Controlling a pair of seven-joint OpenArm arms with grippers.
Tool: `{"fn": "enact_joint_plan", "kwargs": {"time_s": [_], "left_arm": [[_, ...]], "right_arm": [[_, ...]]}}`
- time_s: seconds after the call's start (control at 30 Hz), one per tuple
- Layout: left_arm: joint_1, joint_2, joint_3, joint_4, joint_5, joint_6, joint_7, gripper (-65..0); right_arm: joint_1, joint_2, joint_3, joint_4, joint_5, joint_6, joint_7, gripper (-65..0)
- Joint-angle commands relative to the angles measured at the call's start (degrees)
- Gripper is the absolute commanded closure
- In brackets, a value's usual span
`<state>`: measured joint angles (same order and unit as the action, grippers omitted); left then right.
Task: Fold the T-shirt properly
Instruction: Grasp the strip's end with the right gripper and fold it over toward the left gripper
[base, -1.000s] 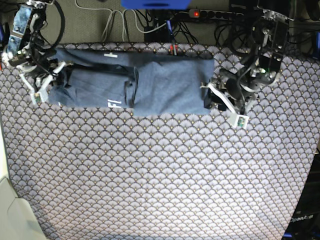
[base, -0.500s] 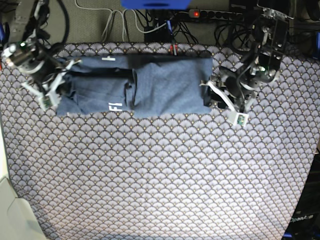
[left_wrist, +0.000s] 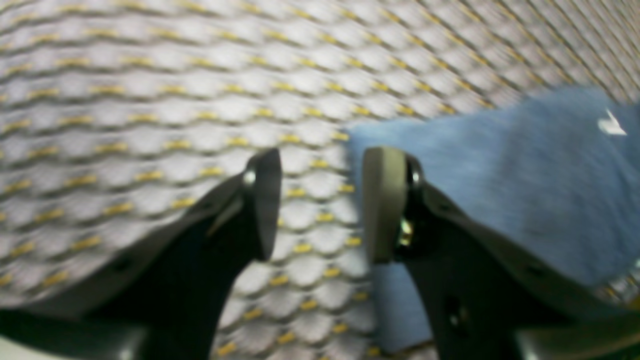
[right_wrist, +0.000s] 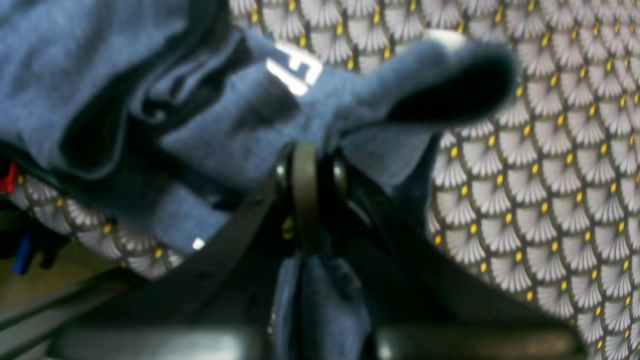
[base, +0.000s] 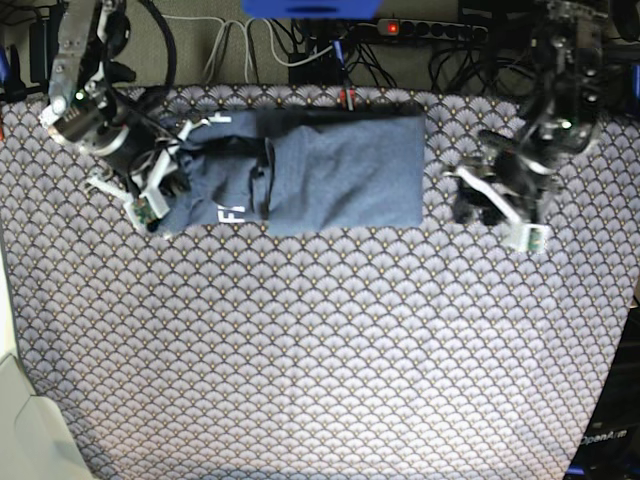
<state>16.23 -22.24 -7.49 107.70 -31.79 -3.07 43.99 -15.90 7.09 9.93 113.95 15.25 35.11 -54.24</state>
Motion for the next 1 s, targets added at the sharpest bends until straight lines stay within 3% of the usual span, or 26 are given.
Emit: {"fn": "enact_joint_plan", "kwargs": {"time_s": [0.0, 0.17, 0.37, 0.6, 0.97], "left_arm": [[0.52, -0.66, -1.52, 1.27, -0.43, -0.4, -0.78, -26.3], [3.07, -0.84, -6.98, 0.21, 0.19, -0.49, -0.78, -26.3], [3.42, -0.84, -7.15, -3.13, 0.19, -0.49, -0.78, -26.3], [3.51, -0.75, -7.42, -3.57, 0.19, -0.49, -0.78, -26.3], [3.68, -0.57, -7.06, -3.22, 0.19, -0.49, -0.78, -26.3]], "right_arm": [[0.56, -0.1, -1.27, 1.17, 1.15, 0.1, 1.01, 0.0], [2.76, -1.69, -6.99, 1.17, 1.15, 0.01, 0.92, 0.0], [5.48, -5.29, -13.85, 0.91, 1.06, -0.26, 0.83, 0.0], [9.79, -8.46, -20.18, 0.82, 1.06, -0.34, -4.44, 0.0], [11.99, -15.84, -22.64, -5.6, 0.97, -0.34, -3.83, 0.0]]}}
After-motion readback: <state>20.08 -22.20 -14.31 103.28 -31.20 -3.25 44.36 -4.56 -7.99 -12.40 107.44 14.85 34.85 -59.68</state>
